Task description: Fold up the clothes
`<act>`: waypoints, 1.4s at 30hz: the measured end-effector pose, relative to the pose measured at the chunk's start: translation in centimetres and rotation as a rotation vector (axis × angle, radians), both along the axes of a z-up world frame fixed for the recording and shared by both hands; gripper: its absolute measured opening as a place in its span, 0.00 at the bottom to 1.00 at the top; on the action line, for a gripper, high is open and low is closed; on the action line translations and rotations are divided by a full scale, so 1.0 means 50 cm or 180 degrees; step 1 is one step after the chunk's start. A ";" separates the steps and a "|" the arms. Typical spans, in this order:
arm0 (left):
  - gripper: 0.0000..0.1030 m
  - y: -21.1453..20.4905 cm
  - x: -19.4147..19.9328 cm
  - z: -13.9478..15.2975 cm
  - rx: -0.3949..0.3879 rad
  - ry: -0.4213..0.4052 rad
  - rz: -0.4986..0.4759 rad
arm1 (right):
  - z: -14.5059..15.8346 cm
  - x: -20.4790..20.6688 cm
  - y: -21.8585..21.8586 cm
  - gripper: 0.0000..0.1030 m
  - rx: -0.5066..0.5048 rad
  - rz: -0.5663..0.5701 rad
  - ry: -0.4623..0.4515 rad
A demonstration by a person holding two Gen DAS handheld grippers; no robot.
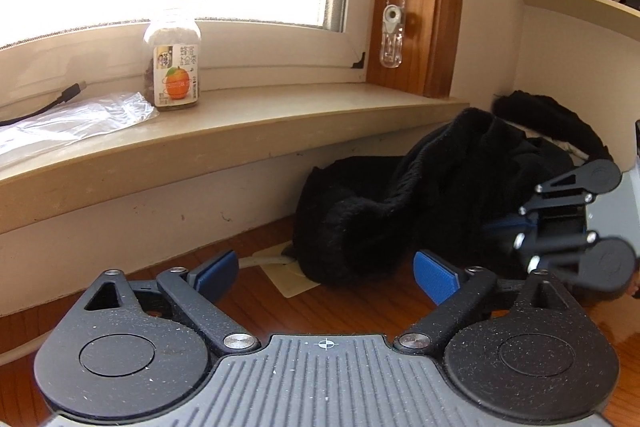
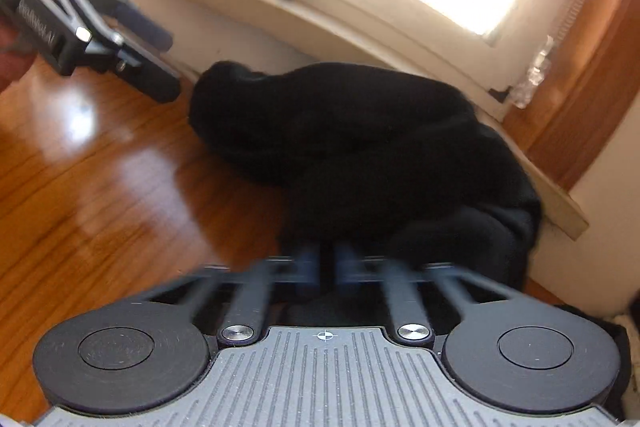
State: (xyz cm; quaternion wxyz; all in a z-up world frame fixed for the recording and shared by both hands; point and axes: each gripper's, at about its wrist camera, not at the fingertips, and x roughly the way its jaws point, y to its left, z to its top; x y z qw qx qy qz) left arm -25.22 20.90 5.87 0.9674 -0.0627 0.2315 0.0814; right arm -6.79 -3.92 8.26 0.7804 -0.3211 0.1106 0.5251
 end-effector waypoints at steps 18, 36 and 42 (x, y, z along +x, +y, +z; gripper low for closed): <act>0.53 -0.033 0.128 0.010 0.0488 0.0277 -0.0124 | 0.096 0.058 -0.204 0.05 0.0668 -0.0043 0.0499; 0.08 -0.009 -0.027 0.114 0.0289 -0.0340 0.0269 | 0.055 -0.070 -0.069 0.27 0.0692 0.0356 0.0596; 0.08 0.018 -0.137 0.149 0.0127 -0.0576 0.0455 | 0.052 -0.113 -0.071 0.27 0.0687 0.0765 0.0920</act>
